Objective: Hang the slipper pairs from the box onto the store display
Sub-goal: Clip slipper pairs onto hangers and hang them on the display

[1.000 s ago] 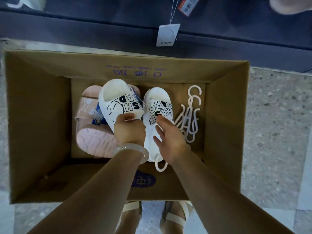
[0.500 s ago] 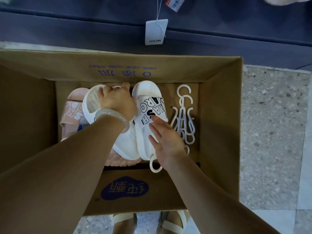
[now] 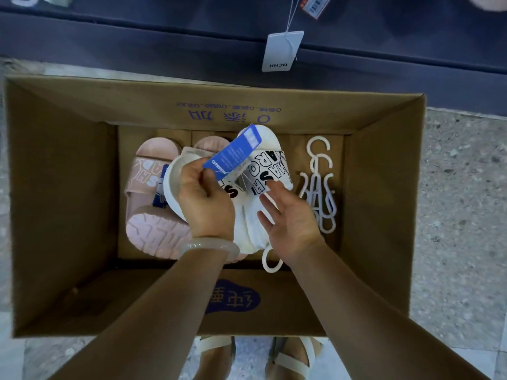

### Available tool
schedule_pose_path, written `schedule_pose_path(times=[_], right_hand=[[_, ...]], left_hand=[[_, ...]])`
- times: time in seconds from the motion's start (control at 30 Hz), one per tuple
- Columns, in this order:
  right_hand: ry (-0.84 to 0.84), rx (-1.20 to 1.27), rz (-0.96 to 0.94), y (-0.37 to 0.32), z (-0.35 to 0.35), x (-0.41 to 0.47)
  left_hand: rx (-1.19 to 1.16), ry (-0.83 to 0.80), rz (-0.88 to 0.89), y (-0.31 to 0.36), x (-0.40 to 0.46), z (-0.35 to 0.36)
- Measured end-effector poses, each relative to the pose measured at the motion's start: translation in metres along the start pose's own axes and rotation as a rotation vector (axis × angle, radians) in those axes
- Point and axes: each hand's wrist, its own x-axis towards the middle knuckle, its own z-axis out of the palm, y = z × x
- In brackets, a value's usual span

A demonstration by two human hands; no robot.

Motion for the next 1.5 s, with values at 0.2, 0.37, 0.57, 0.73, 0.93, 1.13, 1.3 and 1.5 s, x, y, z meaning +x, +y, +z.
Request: schedule_pose_path(times=[0.2, 0.37, 0.57, 0.73, 0.93, 1.13, 1.3, 1.5], right_hand=[[-0.045, -0.01, 0.009, -0.003, -0.005, -0.001], [-0.049, -0.06, 0.0, -0.011, -0.012, 0.0], [-0.057, -0.066, 0.03, -0.011, -0.01, 0.004], [-0.043, -0.064, 0.029, -0.004, -0.008, 0.007], [0.098, -0.255, -0.171, -0.014, -0.006, -0.002], [0.308, -0.363, -0.47, -0.031, -0.004, -0.022], [0.352, -0.255, -0.631, -0.046, 0.01, -0.041], [0.263, -0.473, -0.641, -0.048, 0.01, -0.061]], left_hand=[[0.086, -0.267, 0.292, -0.018, -0.033, -0.025], [-0.147, -0.044, -0.086, -0.006, 0.013, -0.022], [0.639, -0.424, -0.135, -0.015, 0.036, -0.009], [0.567, -0.466, -0.29, -0.015, 0.013, 0.002], [0.691, -0.35, -0.117, -0.008, 0.008, -0.014], [0.735, -0.427, -0.053, 0.024, 0.019, -0.032], [0.74, -0.263, 0.026, 0.043, 0.021, -0.048], [0.789, -0.334, 0.171, 0.068, 0.018, -0.061]])
